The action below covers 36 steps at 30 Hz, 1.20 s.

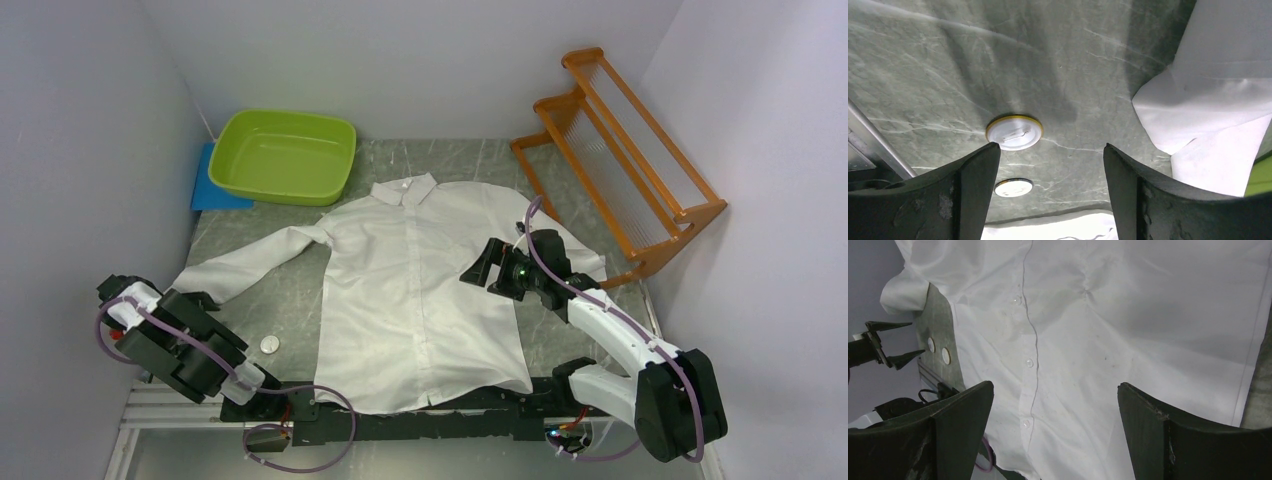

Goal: Pin the brooch onto the clothing
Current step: Move the brooch to the center of the board.

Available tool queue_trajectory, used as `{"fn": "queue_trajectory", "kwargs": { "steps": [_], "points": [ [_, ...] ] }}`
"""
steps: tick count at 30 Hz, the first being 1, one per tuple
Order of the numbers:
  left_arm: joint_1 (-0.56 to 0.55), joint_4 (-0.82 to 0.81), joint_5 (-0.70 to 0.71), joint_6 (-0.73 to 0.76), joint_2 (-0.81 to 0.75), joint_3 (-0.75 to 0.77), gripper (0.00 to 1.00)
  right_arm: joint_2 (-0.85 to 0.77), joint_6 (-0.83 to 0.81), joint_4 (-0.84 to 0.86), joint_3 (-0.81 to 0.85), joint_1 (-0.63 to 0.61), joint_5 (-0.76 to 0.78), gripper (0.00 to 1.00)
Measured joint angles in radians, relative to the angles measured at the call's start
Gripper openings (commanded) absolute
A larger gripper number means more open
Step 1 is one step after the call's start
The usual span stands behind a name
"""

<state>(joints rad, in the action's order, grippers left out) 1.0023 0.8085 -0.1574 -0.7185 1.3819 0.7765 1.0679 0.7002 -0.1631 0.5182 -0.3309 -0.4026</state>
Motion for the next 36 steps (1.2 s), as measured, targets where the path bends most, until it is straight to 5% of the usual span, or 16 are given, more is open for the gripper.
{"fn": "queue_trajectory", "kwargs": {
  "steps": [20, 36],
  "points": [
    [-0.021, -0.068, -0.045, -0.004, 0.058, -0.040, 0.78, 0.000, 0.000, 0.000, -0.011, 0.000, 0.000, 0.98],
    [-0.362, -0.134, -0.095, -0.132, 0.000, -0.110, 0.74, -0.007, 0.000, 0.000, -0.017, 0.000, 0.002, 0.98]
  ]
}}
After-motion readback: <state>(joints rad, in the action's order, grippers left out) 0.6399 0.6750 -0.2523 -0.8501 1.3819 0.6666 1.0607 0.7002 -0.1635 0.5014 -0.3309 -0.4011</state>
